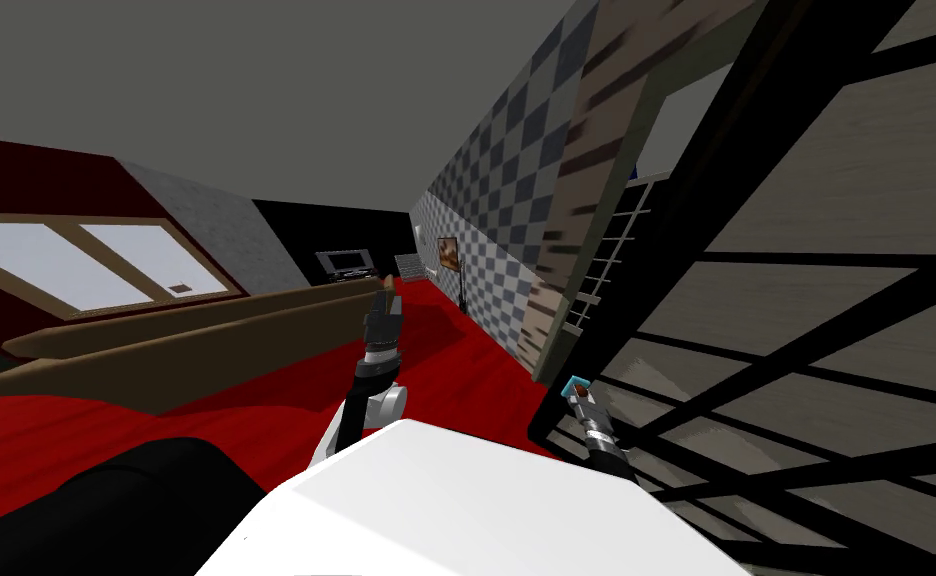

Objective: Pull the door open

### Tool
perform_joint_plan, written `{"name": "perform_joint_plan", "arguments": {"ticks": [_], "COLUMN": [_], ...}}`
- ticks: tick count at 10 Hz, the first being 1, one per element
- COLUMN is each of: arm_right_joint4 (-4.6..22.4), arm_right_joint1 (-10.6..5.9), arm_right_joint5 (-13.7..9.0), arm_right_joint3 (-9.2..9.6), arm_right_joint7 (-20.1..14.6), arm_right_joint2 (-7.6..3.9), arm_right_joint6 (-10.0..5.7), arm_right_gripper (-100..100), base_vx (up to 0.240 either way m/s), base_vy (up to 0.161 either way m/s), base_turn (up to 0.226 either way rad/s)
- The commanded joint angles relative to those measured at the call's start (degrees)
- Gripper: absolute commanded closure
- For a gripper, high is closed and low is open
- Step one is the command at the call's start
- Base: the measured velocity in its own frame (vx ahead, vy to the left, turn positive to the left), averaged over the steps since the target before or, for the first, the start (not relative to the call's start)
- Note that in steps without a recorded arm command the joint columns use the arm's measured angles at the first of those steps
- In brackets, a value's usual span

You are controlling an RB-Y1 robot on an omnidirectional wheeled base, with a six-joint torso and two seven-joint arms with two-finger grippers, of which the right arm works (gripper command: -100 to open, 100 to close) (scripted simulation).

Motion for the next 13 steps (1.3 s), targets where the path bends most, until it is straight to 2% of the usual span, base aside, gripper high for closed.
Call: {"name": "perform_joint_plan", "arguments": {"ticks": [1, 6, 7, 8, 13], "arm_right_joint4": [-0.4, -1.6, -1.7, -1.2, -1.6], "arm_right_joint1": [0.59, 2.67, 2.92, 2.54, 5.08], "arm_right_joint5": [0.6, 2.8, 3.0, 2.9, 5.1], "arm_right_joint3": [1.10, 4.98, 5.44, 5.15, 8.59], "arm_right_joint7": [-1.2, -5.2, -5.7, -5.3, -9.2], "arm_right_joint2": [-0.80, -3.63, -3.97, -3.68, -6.49], "arm_right_joint6": [-0.66, -2.99, -3.27, -3.06, -7.01], "arm_right_gripper": [100, 100, 100, 100, 100], "base_vx": [-0.151, -0.248, -0.221, -0.097, -0.199], "base_vy": [-0.008, -0.030, -0.035, -0.017, -0.040], "base_turn": [0.081, 0.087, 0.061, 0.022, 0.086]}}
